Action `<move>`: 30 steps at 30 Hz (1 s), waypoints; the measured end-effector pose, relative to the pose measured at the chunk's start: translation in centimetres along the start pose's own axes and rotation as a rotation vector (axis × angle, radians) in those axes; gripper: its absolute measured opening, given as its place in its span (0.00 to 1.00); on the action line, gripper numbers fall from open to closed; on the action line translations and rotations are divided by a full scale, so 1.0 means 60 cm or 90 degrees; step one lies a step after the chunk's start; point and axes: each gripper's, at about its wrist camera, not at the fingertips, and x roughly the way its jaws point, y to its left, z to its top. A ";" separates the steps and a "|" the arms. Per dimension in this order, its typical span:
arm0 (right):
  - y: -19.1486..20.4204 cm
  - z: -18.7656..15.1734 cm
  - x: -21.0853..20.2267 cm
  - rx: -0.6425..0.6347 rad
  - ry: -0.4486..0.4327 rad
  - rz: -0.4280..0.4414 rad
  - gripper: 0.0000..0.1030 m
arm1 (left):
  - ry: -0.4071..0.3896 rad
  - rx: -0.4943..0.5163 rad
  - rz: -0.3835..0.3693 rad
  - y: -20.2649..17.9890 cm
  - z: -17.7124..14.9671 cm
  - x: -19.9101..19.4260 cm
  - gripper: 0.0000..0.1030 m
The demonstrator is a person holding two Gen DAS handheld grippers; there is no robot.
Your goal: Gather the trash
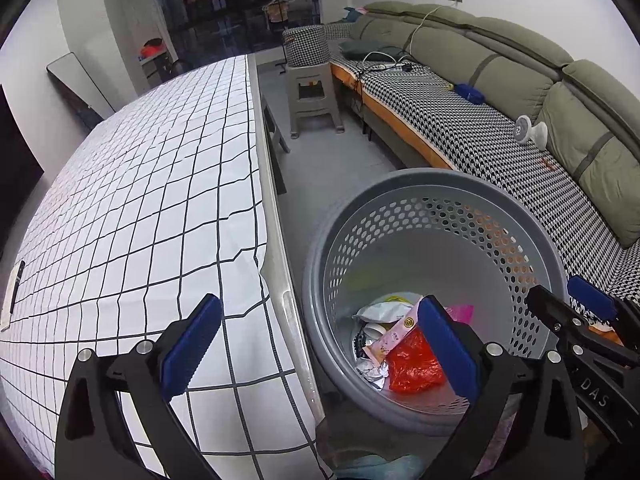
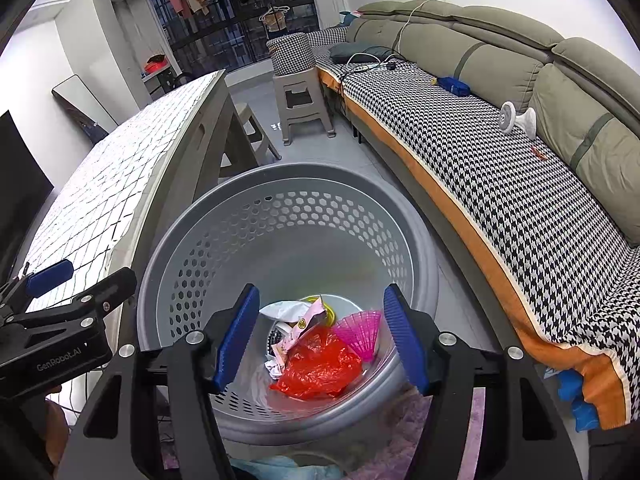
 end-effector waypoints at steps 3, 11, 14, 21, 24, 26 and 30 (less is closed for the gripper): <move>0.000 0.000 0.000 0.000 -0.001 0.000 0.60 | -0.001 0.000 -0.001 0.000 0.000 -0.001 0.94; -0.001 0.000 -0.003 -0.001 -0.002 0.000 0.60 | -0.001 -0.006 0.006 0.004 0.001 -0.001 0.94; -0.001 0.001 -0.004 -0.002 -0.002 0.000 0.60 | -0.004 -0.006 0.009 0.004 0.002 -0.003 0.94; 0.000 0.001 -0.004 -0.002 -0.002 0.000 0.60 | -0.006 -0.008 0.007 0.006 0.001 -0.004 0.94; 0.002 0.001 -0.005 -0.002 -0.002 0.000 0.60 | -0.002 -0.007 0.003 0.007 0.001 -0.002 0.94; 0.002 0.001 -0.005 -0.002 -0.001 -0.001 0.60 | -0.003 -0.007 0.004 0.008 0.001 -0.002 0.94; 0.004 0.003 -0.007 -0.003 -0.001 0.000 0.60 | -0.007 -0.008 0.004 0.007 0.002 -0.004 0.94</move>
